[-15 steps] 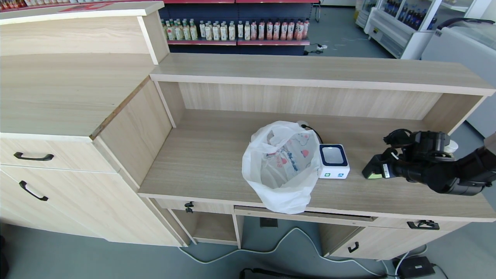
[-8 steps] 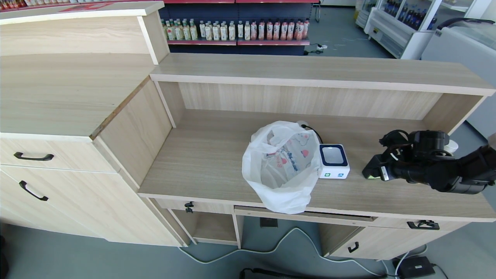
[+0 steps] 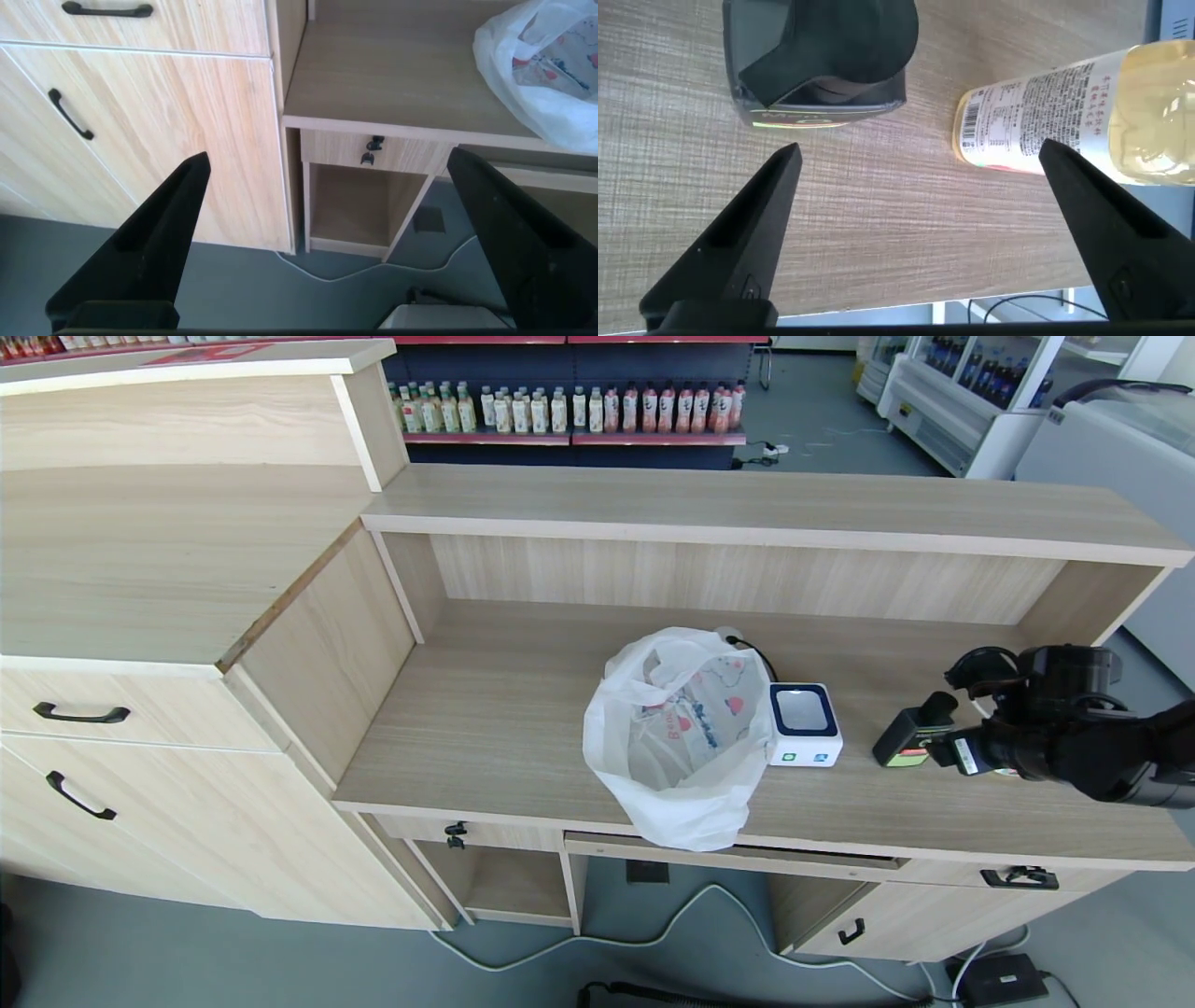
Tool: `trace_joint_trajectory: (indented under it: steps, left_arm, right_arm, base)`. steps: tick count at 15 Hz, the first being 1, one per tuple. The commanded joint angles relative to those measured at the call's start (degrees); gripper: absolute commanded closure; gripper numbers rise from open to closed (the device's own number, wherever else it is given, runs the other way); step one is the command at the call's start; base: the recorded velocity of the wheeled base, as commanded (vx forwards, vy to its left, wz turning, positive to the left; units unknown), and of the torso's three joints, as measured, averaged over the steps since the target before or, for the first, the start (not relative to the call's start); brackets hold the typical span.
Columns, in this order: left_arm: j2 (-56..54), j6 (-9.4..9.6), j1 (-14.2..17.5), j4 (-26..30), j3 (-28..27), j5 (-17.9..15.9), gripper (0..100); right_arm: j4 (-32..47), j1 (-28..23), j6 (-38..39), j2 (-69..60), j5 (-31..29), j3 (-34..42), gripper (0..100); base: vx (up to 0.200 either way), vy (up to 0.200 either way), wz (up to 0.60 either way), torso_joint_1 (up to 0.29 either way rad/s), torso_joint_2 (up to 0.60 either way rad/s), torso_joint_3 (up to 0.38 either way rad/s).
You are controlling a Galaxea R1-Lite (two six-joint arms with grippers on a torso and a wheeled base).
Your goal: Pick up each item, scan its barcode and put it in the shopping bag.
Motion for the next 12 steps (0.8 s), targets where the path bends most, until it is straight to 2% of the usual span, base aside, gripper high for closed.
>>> trace_joint_trajectory:
  steps: [1, 7, 9, 12]
  left_arm:
    - [-0.02, 0.01, 0.04, -0.01, 0.01, 0.04, 0]
    - [-0.02, 0.01, 0.04, -0.01, 0.01, 0.04, 0]
    - [-0.02, 0.01, 0.04, -0.01, 0.01, 0.04, 0]
    - [-0.02, 0.01, 0.04, -0.01, 0.01, 0.04, 0]
  right_arm:
    - [-0.03, -0.14, 0.05, 1.95, 0.03, -2.45, 0]
    - [0.23, 0.48, 0.32, 5.11, 1.00, -5.79, 0]
    - [0.23, 1.80, 2.43, 5.64, 7.33, -5.79, 0]
    - [-0.21, 3.20, 5.24, 6.43, 9.79, -6.05, 0]
  base:
    - [0.000, 0.000, 0.00, 0.000, 0.00, 0.000]
    - [0.000, 0.000, 0.00, 0.000, 0.00, 0.000]
    - [0.000, 0.000, 0.00, 0.000, 0.00, 0.000]
    - [0.000, 0.000, 0.00, 0.000, 0.00, 0.000]
